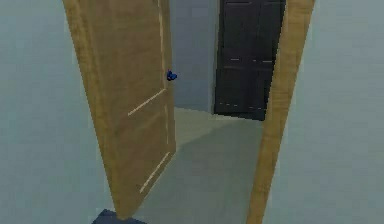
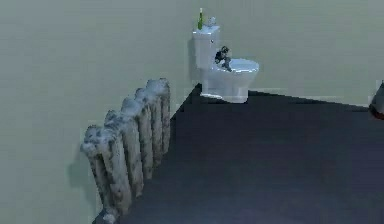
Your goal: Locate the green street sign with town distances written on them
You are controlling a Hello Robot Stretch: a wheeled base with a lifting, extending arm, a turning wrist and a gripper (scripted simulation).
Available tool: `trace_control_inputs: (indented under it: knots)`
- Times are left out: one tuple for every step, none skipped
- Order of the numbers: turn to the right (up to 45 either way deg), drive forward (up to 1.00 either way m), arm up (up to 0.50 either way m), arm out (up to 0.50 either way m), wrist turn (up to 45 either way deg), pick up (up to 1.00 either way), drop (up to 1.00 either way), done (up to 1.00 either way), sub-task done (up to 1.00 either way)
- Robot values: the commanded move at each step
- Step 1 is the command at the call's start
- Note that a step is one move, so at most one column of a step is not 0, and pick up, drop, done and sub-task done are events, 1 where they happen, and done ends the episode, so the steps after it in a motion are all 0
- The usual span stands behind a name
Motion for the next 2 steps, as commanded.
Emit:
trace_control_inputs:
  knots:
    - [-21.0, 0.00, 0.00, 0.00, 0.0, 0.00, 0.00, 0.00, 0.00]
    - [0.0, 0.60, 0.00, 0.00, 0.0, 0.00, 0.00, 0.00, 0.00]
